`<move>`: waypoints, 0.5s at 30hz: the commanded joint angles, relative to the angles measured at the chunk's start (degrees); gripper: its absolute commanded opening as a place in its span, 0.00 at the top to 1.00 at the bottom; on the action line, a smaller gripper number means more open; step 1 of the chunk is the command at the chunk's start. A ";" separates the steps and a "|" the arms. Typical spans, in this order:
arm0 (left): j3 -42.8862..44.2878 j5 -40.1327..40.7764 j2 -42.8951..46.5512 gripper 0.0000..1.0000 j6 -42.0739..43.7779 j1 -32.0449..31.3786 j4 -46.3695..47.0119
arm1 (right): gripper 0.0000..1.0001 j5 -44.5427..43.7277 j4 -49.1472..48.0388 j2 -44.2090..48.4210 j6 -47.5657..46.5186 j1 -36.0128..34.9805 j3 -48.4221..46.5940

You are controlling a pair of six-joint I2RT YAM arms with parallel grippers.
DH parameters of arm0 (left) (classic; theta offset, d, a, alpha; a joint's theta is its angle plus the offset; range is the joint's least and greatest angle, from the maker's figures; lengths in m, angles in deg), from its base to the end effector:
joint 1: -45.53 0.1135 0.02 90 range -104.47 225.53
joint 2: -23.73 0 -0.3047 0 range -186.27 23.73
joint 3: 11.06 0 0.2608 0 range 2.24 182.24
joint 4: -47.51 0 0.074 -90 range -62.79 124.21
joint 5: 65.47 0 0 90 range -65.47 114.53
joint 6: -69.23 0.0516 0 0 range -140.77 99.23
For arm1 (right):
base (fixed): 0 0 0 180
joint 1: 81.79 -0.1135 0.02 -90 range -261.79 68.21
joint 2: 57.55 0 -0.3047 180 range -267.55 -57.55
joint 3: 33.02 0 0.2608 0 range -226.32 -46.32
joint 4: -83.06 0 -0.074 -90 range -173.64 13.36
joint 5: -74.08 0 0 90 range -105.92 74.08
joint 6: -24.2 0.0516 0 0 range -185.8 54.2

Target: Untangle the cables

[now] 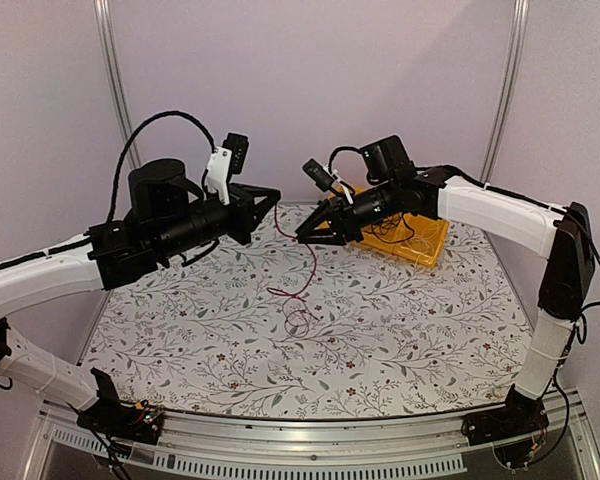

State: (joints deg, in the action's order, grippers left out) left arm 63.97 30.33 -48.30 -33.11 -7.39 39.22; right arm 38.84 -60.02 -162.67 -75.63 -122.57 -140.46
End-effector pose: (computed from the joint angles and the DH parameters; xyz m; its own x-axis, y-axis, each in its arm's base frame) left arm 0.1918 -0.2452 0.4054 -0.2110 -0.0735 -0.9747 0.7042 0.6801 -0.2037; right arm 0.3098 0.3229 0.3593 -0.2724 -0.3651 -0.8902 -0.9463 -0.0655 0.3164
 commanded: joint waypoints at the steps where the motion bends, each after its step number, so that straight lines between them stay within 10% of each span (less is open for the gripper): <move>1: -1.38 0.76 -0.44 1.00 0.84 -0.87 2.84 | 0.59 0.94 3.49 -0.70 -0.41 -0.17 -1.45; 12: -2.19 1.60 -0.25 1.00 1.04 -0.86 4.39 | 0.60 -0.42 4.31 -3.04 0.56 -0.18 -2.19; 15: -2.52 2.03 -0.05 1.00 0.87 -0.86 4.57 | 0.89 -0.09 5.12 -3.63 0.37 -0.18 -3.13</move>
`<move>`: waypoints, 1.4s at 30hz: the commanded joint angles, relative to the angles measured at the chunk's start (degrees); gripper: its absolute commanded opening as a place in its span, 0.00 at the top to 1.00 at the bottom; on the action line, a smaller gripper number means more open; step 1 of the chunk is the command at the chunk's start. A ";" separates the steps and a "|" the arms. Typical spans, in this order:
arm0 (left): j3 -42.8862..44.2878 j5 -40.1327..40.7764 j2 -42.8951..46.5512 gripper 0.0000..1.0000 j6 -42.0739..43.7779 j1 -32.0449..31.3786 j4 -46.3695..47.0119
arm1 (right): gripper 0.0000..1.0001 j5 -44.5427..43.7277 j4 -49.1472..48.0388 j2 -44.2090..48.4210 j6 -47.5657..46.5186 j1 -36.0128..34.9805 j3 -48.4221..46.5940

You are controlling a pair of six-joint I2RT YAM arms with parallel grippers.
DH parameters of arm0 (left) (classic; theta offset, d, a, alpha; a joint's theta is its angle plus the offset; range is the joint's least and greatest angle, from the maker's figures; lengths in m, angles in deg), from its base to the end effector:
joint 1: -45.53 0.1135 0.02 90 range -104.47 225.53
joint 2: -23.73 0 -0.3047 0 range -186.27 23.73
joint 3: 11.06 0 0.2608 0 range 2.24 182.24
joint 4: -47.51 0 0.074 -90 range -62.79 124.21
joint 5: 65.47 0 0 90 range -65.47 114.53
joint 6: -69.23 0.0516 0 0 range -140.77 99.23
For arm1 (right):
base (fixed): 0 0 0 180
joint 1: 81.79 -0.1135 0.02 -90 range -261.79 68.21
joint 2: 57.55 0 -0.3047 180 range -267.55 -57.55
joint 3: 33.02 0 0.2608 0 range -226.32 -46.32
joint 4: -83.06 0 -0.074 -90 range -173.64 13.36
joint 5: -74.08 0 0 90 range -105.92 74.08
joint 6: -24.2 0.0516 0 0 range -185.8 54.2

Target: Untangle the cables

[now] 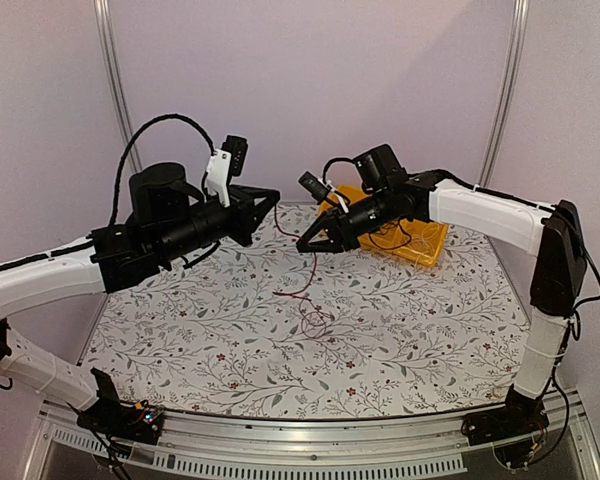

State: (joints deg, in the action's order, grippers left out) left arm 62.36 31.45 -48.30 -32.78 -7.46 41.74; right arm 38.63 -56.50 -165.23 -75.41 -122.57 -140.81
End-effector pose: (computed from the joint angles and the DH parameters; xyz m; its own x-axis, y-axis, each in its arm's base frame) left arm 0.1925 -0.2451 0.4001 -0.1949 -0.0847 -0.9772 0.6951 0.6910 -0.1985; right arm 0.3152 0.3274 0.3370 -0.3414 -0.4224 -0.8396 -0.9190 -0.0375 0.3926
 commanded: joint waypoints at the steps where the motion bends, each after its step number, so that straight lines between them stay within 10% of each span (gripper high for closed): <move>1: -1.19 1.31 0.00 0.97 0.47 -0.81 2.13 | 1.00 0.25 1.82 -1.08 -0.05 -0.18 -3.14; 5: -7.00 0.35 0.40 0.39 0.15 -0.76 6.60 | 1.00 0.23 1.93 0.59 -0.65 -0.10 -4.82; 10: -20.12 -6.45 -0.12 0.21 0.59 -1.24 23.32 | 1.00 0.15 1.69 2.85 0.46 0.08 -6.57; 20: -27.92 -7.13 -2.82 0.26 0.50 -1.79 35.38 | 1.00 -0.62 1.45 4.84 2.16 0.08 -6.97; 28: -27.86 19.10 7.02 0.38 16.51 -12.50 32.48 | 1.00 -7.52 0.12 5.58 5.44 0.15 -4.86; 37: -6.37 20.49 -7.18 0.41 18.42 -14.17 3.82 | 1.00 -14.97 -1.70 5.98 12.36 0.14 -4.75; 42: -1.76 26.45 -12.92 0.48 14.44 -13.87 2.54 | 1.00 -15.52 -3.44 6.96 14.39 0.08 -2.67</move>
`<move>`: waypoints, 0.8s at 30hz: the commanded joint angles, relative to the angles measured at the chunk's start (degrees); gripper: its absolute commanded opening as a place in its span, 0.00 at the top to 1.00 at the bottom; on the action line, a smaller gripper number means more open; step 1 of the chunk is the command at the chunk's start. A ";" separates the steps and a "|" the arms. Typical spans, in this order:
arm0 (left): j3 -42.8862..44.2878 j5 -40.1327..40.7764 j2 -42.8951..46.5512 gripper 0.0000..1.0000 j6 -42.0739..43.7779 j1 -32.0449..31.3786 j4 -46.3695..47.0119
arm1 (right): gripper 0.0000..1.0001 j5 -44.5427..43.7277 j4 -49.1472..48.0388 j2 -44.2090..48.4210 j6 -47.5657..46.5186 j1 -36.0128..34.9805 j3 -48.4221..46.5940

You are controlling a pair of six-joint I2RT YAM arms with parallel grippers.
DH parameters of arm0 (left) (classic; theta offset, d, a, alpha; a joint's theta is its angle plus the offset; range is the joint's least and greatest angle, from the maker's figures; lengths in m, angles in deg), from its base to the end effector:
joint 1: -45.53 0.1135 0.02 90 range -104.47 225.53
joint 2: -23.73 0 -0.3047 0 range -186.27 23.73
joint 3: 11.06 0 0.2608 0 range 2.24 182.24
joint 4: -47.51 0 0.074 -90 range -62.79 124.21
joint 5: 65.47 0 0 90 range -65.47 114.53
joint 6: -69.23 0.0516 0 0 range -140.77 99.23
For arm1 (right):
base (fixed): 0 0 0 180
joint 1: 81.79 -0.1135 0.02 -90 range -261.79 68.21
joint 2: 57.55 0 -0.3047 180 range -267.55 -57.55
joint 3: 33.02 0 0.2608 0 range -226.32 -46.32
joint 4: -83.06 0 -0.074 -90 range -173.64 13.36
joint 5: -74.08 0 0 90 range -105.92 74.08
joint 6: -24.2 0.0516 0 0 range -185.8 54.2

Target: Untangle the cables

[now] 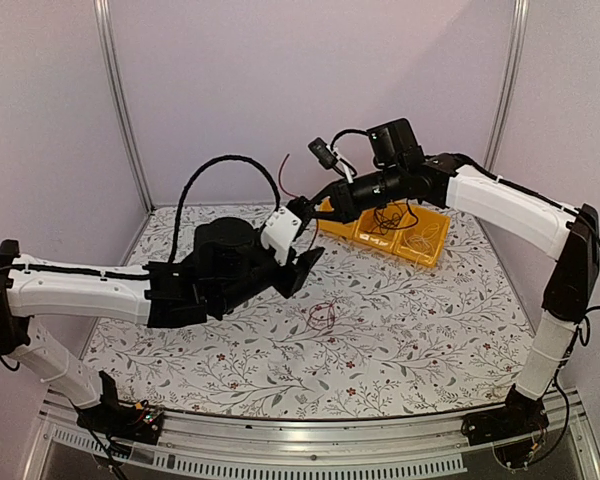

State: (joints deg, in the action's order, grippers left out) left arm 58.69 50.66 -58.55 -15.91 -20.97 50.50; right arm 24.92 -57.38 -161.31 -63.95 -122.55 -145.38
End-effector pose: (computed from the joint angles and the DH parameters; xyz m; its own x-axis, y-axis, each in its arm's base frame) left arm 0.1613 -0.3140 0.3389 -0.0108 0.2155 -0.9764 0.6534 0.7407 0.1563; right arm 0.3168 0.3176 0.3903 -0.4191 -0.3290 -0.8462 -0.9056 0.2176 0.3639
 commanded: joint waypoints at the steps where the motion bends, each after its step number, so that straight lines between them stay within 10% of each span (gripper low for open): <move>1: 1.73 7.26 -3.05 0.48 -2.76 -0.12 -5.06 | 1.00 -1.67 -2.83 3.44 3.02 0.06 2.60; 16: 4.14 -3.05 -6.18 0.70 -4.77 5.70 -1.01 | 1.00 0.72 -3.65 4.02 3.34 0.06 4.67; 24: 4.08 -4.93 -5.80 0.98 -4.29 6.16 0.28 | 1.00 -0.15 -3.23 3.30 3.04 0.30 3.23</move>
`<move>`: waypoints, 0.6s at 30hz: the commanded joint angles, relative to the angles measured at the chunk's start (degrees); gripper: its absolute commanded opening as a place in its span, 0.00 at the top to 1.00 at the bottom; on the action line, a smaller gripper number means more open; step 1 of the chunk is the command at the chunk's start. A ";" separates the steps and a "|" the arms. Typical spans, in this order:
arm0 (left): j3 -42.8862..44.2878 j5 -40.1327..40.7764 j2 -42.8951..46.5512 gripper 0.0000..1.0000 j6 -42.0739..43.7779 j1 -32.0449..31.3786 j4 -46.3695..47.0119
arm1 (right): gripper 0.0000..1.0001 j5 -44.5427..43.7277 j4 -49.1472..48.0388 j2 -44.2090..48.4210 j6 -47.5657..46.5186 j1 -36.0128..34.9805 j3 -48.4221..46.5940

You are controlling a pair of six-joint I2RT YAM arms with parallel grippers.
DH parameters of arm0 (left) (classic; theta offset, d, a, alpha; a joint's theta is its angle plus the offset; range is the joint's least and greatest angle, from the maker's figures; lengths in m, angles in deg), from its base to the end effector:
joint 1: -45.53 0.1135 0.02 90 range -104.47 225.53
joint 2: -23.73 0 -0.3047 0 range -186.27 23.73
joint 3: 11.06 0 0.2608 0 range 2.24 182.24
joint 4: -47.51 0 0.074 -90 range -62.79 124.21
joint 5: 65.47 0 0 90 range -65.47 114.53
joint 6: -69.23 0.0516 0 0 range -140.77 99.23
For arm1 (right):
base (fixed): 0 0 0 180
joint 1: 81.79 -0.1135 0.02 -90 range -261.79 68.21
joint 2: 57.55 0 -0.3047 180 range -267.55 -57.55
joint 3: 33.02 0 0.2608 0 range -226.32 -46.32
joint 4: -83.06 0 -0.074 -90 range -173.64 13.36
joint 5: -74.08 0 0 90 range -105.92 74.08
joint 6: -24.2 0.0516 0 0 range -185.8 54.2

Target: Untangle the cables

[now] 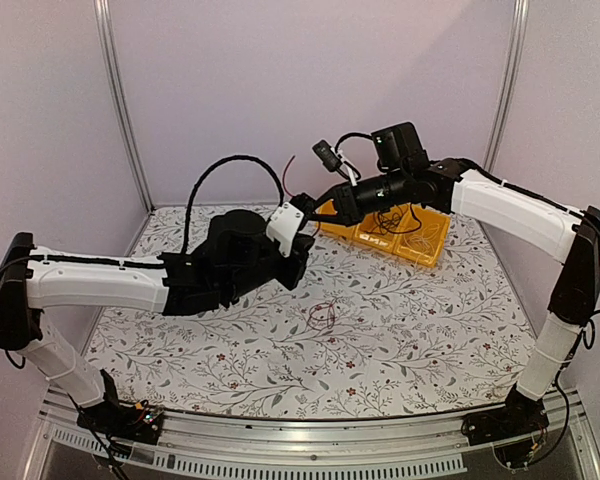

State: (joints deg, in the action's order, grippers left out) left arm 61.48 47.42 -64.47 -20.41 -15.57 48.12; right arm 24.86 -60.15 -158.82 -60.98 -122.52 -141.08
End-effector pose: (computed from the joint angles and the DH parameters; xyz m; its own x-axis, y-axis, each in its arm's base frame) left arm 0.2007 -0.3220 0.3161 -0.1216 0.2322 -0.9650 0.6258 0.7726 0.1071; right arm 0.3087 0.3103 0.3866 -0.4551 -0.3079 -0.8355 -0.8876 0.2314 0.3982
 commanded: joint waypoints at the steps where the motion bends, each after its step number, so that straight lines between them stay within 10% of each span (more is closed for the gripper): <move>1: 1.11 -2.02 0.27 1.00 0.40 0.78 2.96 | 1.00 -0.22 -0.34 0.81 -0.02 0.50 -1.11; 10: 1.60 -10.87 0.87 1.00 -3.80 6.62 3.87 | 0.47 0.18 0.84 7.04 -6.49 11.10 1.98; 18: 13.72 -28.59 -8.94 1.00 -9.59 15.96 -0.84 | 0.31 -0.66 -7.90 23.76 -14.34 24.44 26.80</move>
State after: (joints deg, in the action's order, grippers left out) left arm 68.28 30.88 -67.62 -26.31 -3.22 49.15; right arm 24.53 -62.47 -142.41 -69.22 -101.28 -124.42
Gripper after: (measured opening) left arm 0.006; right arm 0.664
